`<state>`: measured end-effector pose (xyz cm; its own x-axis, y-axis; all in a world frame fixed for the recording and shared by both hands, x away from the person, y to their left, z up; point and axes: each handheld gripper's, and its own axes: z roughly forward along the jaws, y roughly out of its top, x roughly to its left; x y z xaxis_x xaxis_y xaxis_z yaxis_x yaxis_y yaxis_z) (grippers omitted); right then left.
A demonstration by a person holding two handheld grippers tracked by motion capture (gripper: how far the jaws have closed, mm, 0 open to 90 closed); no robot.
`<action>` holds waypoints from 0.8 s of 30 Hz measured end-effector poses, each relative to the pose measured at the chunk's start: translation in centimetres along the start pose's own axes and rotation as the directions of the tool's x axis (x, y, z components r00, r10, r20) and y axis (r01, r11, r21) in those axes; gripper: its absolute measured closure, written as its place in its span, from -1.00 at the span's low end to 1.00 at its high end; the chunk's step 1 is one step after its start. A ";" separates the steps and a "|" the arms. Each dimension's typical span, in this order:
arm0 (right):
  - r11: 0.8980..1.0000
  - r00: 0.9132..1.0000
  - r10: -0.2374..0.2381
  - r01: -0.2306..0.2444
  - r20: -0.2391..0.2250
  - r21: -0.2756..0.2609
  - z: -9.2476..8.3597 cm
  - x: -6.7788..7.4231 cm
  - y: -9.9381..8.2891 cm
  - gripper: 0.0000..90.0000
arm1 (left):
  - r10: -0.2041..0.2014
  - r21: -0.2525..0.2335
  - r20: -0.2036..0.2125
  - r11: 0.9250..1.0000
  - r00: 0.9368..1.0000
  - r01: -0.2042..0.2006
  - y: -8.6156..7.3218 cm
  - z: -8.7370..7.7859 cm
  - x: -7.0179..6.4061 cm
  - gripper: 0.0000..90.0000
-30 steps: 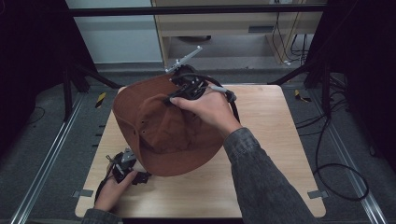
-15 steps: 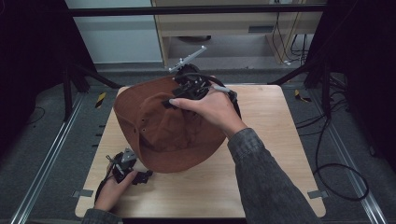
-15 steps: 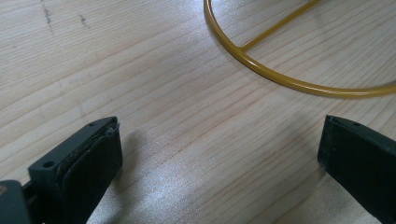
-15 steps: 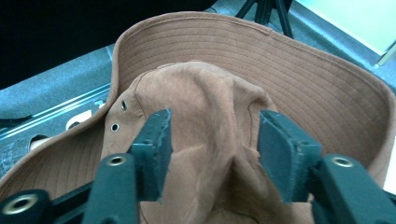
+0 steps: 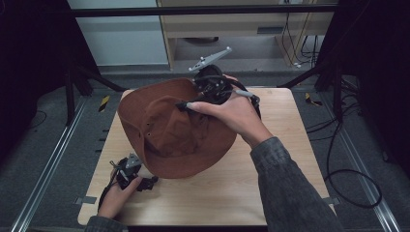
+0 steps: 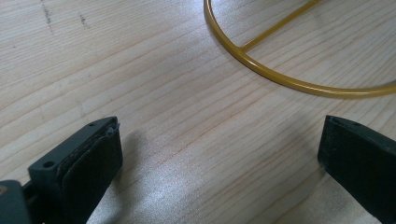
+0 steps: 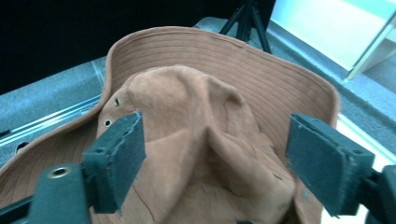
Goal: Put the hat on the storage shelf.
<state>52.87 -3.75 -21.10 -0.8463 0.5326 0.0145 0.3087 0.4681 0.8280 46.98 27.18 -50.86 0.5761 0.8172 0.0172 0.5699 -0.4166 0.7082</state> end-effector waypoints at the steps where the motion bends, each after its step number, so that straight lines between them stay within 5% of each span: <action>1: 1.000 1.000 0.003 -0.003 0.004 -0.009 -0.2 -0.1 -0.1 -0.60 | 0.000 0.000 0.000 1.000 1.000 0.000 0.0 0.0 0.0 -1.00; 13: 0.997 0.994 0.069 -0.065 0.082 -0.048 -3.3 -2.5 -3.2 -0.74 | 0.000 0.000 0.000 1.000 1.000 0.000 0.0 0.0 0.0 -1.00; 24: 0.987 0.973 0.151 -0.138 0.178 -0.081 -6.1 -5.0 -7.2 -0.78 | 0.001 -0.004 0.002 1.000 1.000 -0.001 0.0 0.0 0.0 -1.00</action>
<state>52.23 -14.08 -23.75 -0.6994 0.7137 0.0391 0.3862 0.3313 0.8608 46.93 27.15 -50.88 0.5778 0.8160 0.0162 0.5674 -0.4159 0.7107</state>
